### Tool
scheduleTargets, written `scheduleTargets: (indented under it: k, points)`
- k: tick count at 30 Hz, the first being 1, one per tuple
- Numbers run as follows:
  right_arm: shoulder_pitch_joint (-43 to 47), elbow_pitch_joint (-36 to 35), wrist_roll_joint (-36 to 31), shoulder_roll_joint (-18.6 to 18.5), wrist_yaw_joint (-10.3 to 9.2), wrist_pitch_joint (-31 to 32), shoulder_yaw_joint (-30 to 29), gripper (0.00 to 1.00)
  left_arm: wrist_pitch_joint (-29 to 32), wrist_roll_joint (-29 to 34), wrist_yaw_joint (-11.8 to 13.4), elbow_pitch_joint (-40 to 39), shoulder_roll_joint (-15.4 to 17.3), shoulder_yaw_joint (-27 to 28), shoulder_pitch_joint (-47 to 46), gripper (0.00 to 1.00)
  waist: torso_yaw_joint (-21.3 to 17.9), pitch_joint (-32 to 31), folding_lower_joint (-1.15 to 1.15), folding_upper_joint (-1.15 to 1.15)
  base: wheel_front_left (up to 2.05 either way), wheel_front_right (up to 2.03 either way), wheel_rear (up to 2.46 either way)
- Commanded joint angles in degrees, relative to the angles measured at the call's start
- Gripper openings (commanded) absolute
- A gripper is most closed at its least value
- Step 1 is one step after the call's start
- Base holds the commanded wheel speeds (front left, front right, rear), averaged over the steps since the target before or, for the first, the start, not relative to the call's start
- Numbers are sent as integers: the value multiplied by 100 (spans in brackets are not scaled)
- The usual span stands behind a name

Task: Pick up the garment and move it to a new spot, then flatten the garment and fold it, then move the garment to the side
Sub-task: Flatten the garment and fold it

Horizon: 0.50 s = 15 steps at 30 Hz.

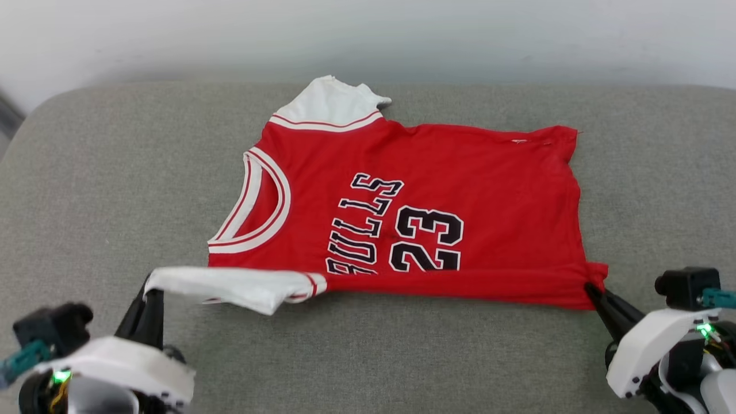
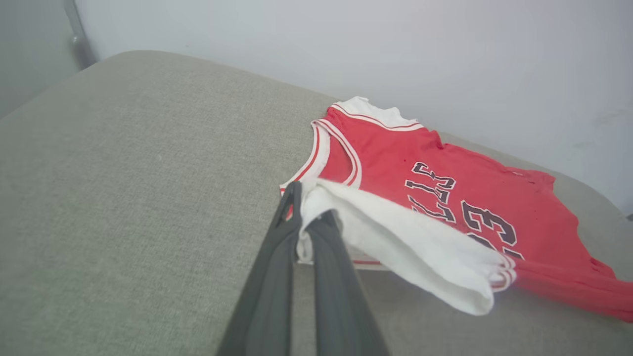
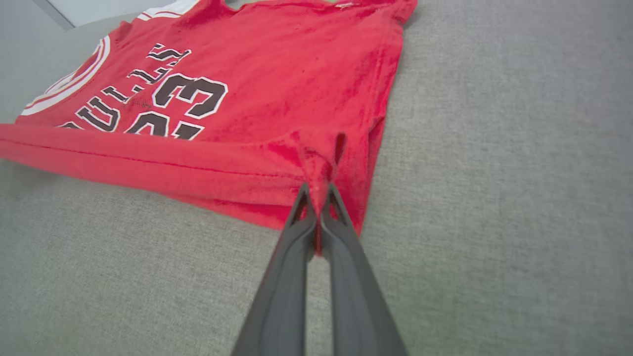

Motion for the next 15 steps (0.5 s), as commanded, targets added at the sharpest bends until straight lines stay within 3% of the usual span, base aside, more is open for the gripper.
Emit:
scheduleTargets:
  k: [1,8,15]
  points:
    - [-161,-58,-42,49,-8,103,-54,0,23,35,-105,121,-44,-41,-319,0,23,141,1,0,0,0,0]
    - [-757,30,-164,81,-8,471,-50,0,3,27,-728,1161,-321,-271,-1734,0,-20,645,1,0,0,0,0]
    - [-1368,231,-195,-14,-7,622,157,0,-5,23,-1166,2209,-556,-410,-2841,0,-117,1159,1,0,0,0,0]
